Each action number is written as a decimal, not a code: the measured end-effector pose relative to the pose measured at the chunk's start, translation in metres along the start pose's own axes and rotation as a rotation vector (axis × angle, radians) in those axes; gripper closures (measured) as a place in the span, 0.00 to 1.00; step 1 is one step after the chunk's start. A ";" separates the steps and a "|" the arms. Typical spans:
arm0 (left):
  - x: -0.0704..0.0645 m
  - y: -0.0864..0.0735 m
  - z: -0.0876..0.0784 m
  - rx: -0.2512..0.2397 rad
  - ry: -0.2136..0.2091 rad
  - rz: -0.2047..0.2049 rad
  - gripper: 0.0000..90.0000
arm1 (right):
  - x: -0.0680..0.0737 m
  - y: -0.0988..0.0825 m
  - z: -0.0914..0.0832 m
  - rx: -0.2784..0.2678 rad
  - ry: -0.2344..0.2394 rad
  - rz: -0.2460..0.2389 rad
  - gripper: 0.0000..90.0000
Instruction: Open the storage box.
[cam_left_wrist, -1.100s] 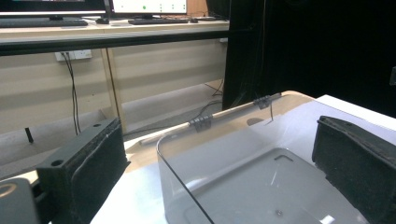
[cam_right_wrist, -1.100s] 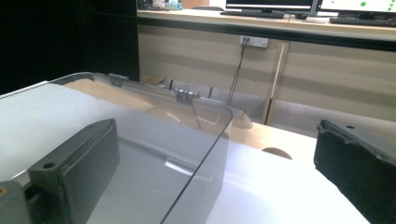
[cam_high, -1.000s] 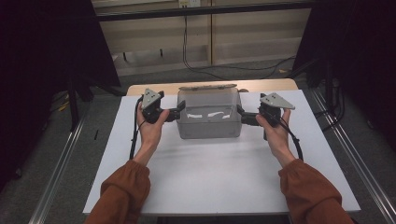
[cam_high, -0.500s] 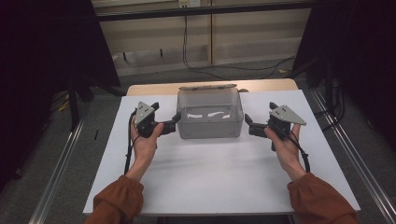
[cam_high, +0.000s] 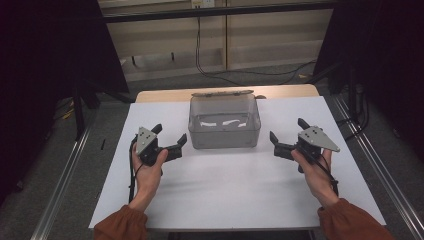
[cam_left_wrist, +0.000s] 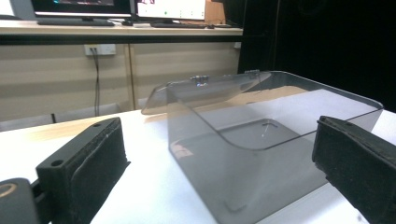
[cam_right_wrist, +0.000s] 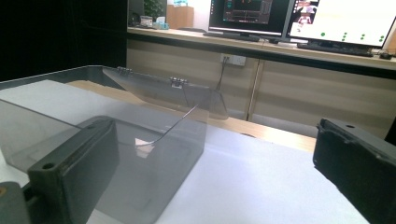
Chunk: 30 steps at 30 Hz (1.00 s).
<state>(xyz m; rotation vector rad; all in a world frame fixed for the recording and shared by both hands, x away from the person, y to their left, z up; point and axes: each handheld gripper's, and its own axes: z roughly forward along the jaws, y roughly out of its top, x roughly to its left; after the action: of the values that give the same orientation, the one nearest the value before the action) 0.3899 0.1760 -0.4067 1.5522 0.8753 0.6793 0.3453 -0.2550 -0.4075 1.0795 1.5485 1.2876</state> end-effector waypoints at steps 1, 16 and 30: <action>0.000 -0.001 -0.003 -0.005 -0.001 -0.002 0.03 | -0.001 -0.001 -0.002 -0.002 -0.002 0.005 0.00; -0.003 -0.018 -0.045 -0.015 0.040 -0.020 0.03 | -0.007 -0.021 -0.041 0.006 -0.033 0.042 0.00; -0.007 -0.036 -0.081 0.006 0.057 0.022 0.03 | -0.016 -0.042 -0.080 0.014 -0.037 0.030 0.00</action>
<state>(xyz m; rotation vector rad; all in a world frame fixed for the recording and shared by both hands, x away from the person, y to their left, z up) 0.3144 0.2167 -0.4287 1.5569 0.9040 0.7403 0.2689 -0.2969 -0.4372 1.1335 1.5217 1.2717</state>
